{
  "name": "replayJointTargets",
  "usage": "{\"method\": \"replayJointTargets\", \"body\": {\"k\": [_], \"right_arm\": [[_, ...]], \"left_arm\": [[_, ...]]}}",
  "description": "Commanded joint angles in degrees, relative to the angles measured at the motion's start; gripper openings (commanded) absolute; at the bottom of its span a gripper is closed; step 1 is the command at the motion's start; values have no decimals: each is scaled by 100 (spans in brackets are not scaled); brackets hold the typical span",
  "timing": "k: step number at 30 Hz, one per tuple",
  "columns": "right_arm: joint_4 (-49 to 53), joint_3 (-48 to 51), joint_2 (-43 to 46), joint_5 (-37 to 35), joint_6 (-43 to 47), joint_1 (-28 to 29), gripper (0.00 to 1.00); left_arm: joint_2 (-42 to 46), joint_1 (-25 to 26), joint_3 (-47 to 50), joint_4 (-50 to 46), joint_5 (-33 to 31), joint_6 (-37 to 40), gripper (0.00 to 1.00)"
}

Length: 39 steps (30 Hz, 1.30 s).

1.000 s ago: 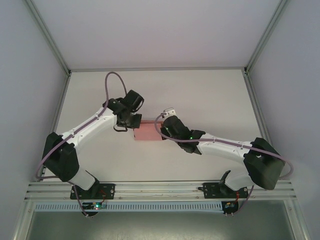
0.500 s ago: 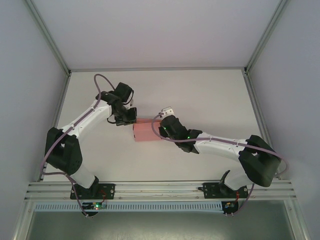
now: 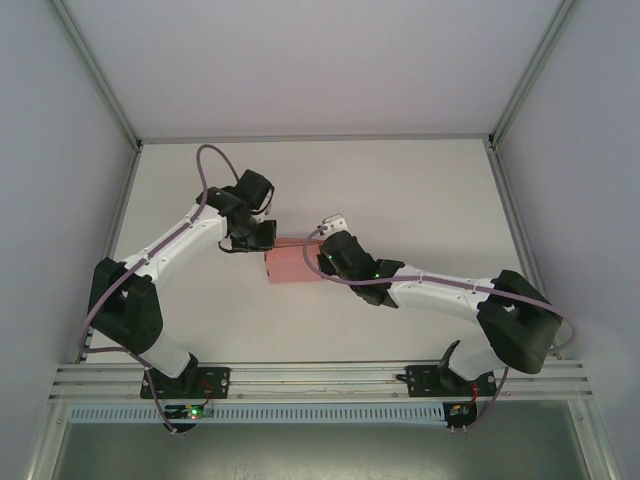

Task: Assemble paper box

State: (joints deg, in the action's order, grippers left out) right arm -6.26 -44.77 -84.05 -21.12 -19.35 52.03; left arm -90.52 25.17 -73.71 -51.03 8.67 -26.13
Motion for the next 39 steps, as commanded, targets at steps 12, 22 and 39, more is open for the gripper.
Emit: {"method": "replayJointTargets", "body": {"k": [12,22,39], "right_arm": [[960,243,-104,118,105,118,0],[550,470,-50,62,44,185,0],[80,735,588,692,-480,309,28]], "left_arm": [[-20,423,397,-605,-1318,414,0],[517,983,1491,526,-1299,-240,0],[1313,1478,3186,2050,-1327,-967,0]]}}
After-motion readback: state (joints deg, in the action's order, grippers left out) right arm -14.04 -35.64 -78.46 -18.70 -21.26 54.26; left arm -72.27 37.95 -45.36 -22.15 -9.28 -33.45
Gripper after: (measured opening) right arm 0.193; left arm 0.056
